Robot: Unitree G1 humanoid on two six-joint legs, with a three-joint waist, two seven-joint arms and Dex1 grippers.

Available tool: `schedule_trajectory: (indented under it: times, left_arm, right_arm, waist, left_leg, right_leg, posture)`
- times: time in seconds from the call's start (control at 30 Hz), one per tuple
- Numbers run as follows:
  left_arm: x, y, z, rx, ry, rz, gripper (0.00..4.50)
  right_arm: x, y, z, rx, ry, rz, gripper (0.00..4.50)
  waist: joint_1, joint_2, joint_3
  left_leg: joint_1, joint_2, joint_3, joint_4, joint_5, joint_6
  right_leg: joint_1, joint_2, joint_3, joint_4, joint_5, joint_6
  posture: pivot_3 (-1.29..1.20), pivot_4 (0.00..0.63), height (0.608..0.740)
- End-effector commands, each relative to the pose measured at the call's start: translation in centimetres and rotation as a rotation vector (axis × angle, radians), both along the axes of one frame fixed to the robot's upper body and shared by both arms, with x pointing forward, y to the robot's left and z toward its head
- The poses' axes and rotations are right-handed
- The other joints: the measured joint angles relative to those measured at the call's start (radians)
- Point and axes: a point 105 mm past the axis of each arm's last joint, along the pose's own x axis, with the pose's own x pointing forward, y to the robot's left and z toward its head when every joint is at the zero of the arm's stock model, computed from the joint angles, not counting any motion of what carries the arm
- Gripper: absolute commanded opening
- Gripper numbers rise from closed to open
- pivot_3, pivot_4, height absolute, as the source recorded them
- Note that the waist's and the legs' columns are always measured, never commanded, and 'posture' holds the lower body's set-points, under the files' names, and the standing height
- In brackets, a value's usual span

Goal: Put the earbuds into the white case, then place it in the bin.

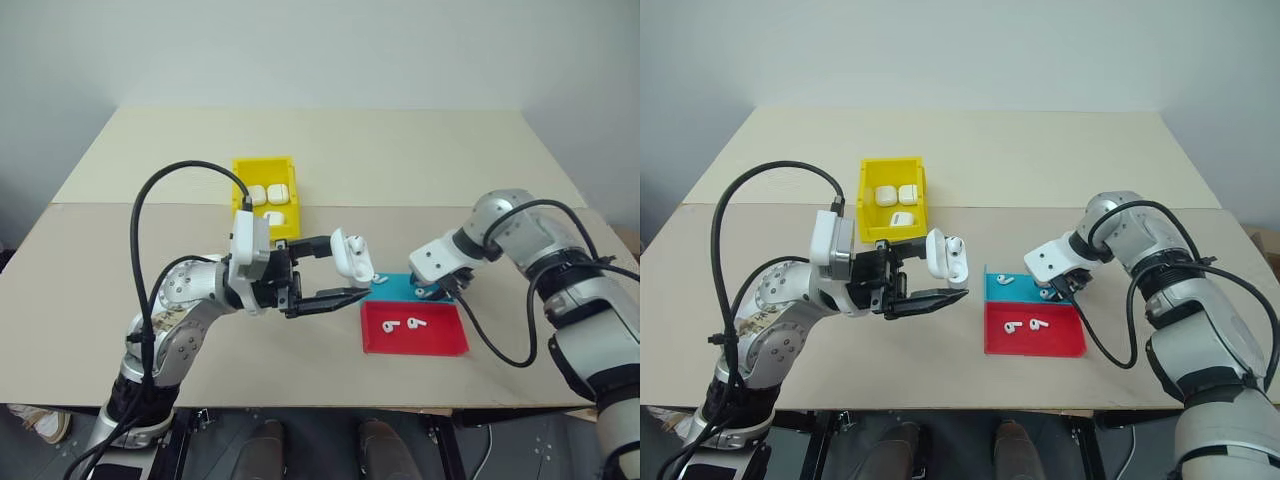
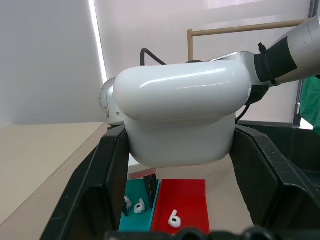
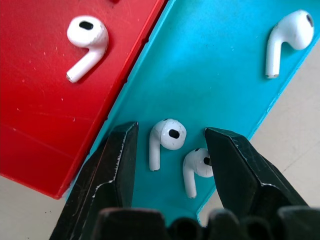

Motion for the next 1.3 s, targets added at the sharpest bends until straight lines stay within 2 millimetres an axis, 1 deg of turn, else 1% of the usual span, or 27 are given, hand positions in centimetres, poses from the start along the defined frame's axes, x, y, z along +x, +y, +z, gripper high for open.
schedule_trajectory:
  times: [0.03, 0.37, 0.47, 0.53, 0.57, 0.6, 0.63, 0.9, 0.97, 1.13, 1.2, 1.3]
  left_arm:
    - [-0.7, 0.0, 0.9, -0.022, -0.036, -0.015, 2.76]
    - [-0.7, 0.0, 0.9, -0.024, -0.037, -0.011, 2.76]
    - [-0.7, 0.0, 1.0, -0.025, -0.039, -0.009, 2.76]
    - [-0.7, 0.0, 1.0, -0.026, -0.04, -0.008, 2.76]
    - [-0.7, 0.0, 1.0, -0.026, -0.041, -0.008, 2.76]
    - [-0.7, 0.0, 1.0, -0.026, -0.041, -0.007, 2.76]
    - [-0.7, 0.0, 1.0, -0.027, -0.041, -0.007, 2.76]
    - [-0.6, 0.0, 1.0, -0.028, -0.039, -0.009, 2.76]
    - [-0.6, 0.0, 1.0, -0.027, -0.039, -0.013, 2.76]
    - [-0.4, 0.0, 1.1, -0.026, -0.042, -0.03, 2.76]
    - [-0.3, 0.0, 1.2, -0.023, -0.046, -0.042, 2.76]
    - [-0.2, -0.1, 1.3, -0.023, -0.05, -0.054, 2.76]
  right_arm:
    - [-0.2, -0.3, 0.3, -0.028, 0.016, 0.025, 2.63]
    - [0.0, -0.5, 0.1, -0.042, 0.003, 0.021, 2.63]
    - [-0.1, -0.5, -0.2, -0.047, 0.007, 0.027, 2.05]
    - [-0.2, -0.4, -0.3, -0.047, 0.009, 0.031, 1.43]
    - [-0.1, -0.4, -0.3, -0.045, 0.004, 0.032, 1.06]
    - [-0.1, -0.4, -0.3, -0.046, 0.002, 0.033, 0.77]
    - [-0.2, -0.4, -0.4, -0.044, 0.002, 0.034, 0.61]
    - [-0.4, -0.4, -0.2, 0.003, 0.031, -0.006, 0.61]
    - [-0.4, -0.3, 0.4, 0.059, 0.043, -0.054, 0.61]
    - [0.1, 0.6, 2.7, 0.261, 0.091, -0.192, 0.61]
    - [0.3, 1.3, 4.2, 0.391, 0.132, -0.262, 0.61]
    - [0.3, 2.0, 6.8, 0.579, 0.187, -0.322, 0.61]
  waist:
    - [0.0, 0.0, 0.0]
    - [0.0, 0.0, 0.0]
    - [0.0, 0.0, 0.0]
    - [0.0, 0.0, 0.0]
    - [0.0, 0.0, 0.0]
    - [0.0, 0.0, 0.0]
    - [0.0, 0.0, 0.0]
    - [0.0, 0.0, 0.0]
    - [0.0, 0.0, 0.0]
    - [-0.001, 0.0, 0.0]
    - [0.0, 0.0, 0.0]
    - [0.0, 0.0, 0.0]
  left_leg:
    - [0.0, 0.0, 0.0, 0.0, 0.0, 0.0]
    - [0.003, 0.0, 0.0, 0.0, 0.0, 0.0]
    - [0.003, 0.0, 0.0, 0.0, 0.0, 0.0]
    - [0.004, 0.0, 0.0, 0.0, 0.0, 0.0]
    - [0.004, 0.0, 0.0, 0.0, 0.0, 0.0]
    - [0.004, 0.0, 0.0, 0.0, 0.0, 0.0]
    - [0.004, 0.0, 0.0, 0.0, 0.0, 0.0]
    - [0.004, 0.0, 0.0, 0.0, 0.0, 0.0]
    - [0.004, 0.0, 0.0, 0.0, 0.0, 0.0]
    - [0.003, 0.0, 0.0, 0.0, 0.0, 0.0]
    - [0.003, 0.0, 0.0, 0.0, 0.0, 0.0]
    - [0.003, 0.0, 0.0, 0.0, 0.0, 0.0]
  right_leg:
    - [0.0, 0.0, 0.0, 0.0, 0.0, 0.0]
    - [0.003, 0.0, 0.0, 0.0, 0.0, 0.0]
    - [0.003, 0.0, 0.0, 0.0, 0.0, 0.0]
    - [0.003, 0.0, 0.0, 0.0, 0.0, 0.0]
    - [0.003, 0.0, 0.0, 0.0, 0.0, 0.0]
    - [0.004, 0.0, 0.0, 0.0, 0.0, 0.0]
    - [0.004, 0.0, 0.0, 0.0, 0.0, 0.0]
    - [0.004, 0.0, 0.0, 0.0, 0.0, 0.0]
    - [0.004, 0.0, 0.0, 0.0, 0.0, 0.0]
    - [0.003, 0.0, 0.0, 0.0, 0.0, 0.0]
    - [0.003, 0.0, 0.0, 0.0, 0.0, 0.0]
    - [0.003, 0.0, 0.0, 0.0, 0.0, 0.0]
  posture:
    - [0.0, 0.15, 0.74]
    - [0.0, 0.15, 0.74]
    - [0.0, 0.15, 0.74]
    - [0.0, 0.15, 0.74]
    - [0.0, 0.15, 0.74]
    - [0.0, 0.15, 0.74]
    - [0.0, 0.15, 0.74]
    - [0.0, 0.15, 0.74]
    - [0.0, 0.15, 0.74]
    - [0.0, 0.15, 0.74]
    - [0.0, 0.15, 0.74]
    - [0.0, 0.15, 0.74]
